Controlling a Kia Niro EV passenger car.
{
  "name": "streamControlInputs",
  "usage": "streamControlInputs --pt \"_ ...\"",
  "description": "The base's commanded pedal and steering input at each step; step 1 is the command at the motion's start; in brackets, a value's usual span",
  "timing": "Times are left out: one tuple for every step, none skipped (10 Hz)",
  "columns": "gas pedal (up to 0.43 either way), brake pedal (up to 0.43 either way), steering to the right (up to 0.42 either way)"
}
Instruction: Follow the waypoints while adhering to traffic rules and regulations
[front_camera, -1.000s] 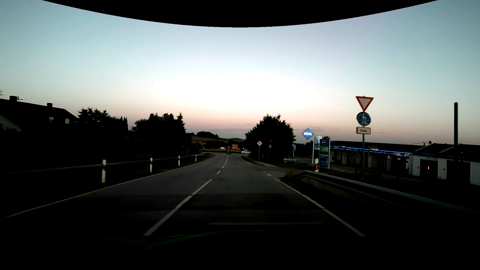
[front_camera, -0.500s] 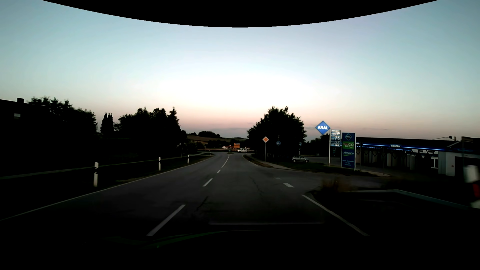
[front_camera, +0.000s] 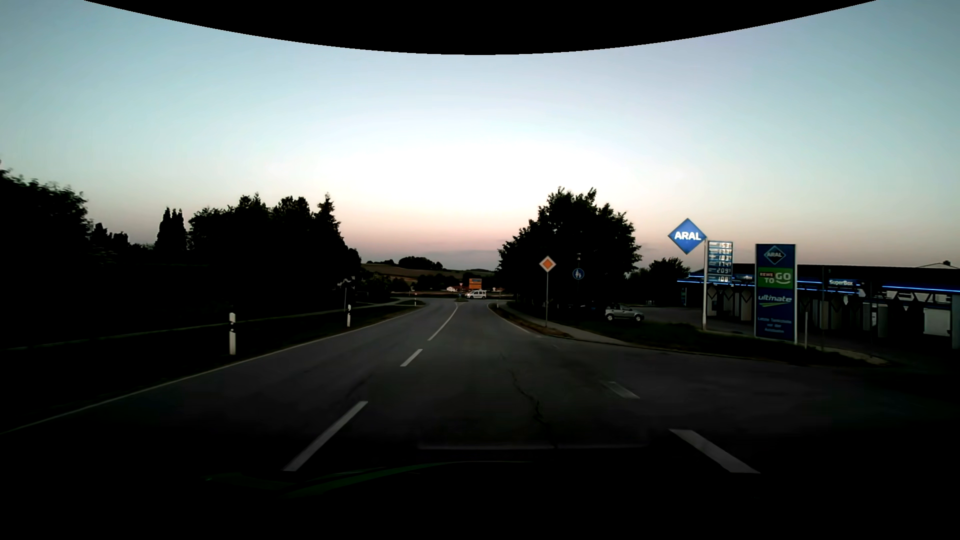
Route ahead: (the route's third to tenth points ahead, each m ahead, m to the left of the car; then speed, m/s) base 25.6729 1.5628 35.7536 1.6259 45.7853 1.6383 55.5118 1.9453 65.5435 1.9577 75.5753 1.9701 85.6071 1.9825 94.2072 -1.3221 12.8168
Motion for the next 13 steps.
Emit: streamControlInputs --pt "0.0 0.0 -0.006" --pt "0.0 0.0 -0.006" --pt "0.0 0.0 -0.006" --pt "0.0 0.0 -0.006" --pt "0.0 0.0 -0.006" --pt "0.0 0.0 -0.006" --pt "0.0 0.0 -0.006" --pt "0.0 0.0 -0.006" --pt "0.0 0.0 -0.006" --pt "0.0 0.0 -0.006" --pt "0.0 0.0 -0.006" --pt "0.0 0.006 -0.006" --pt "0.0 0.043 -0.006"
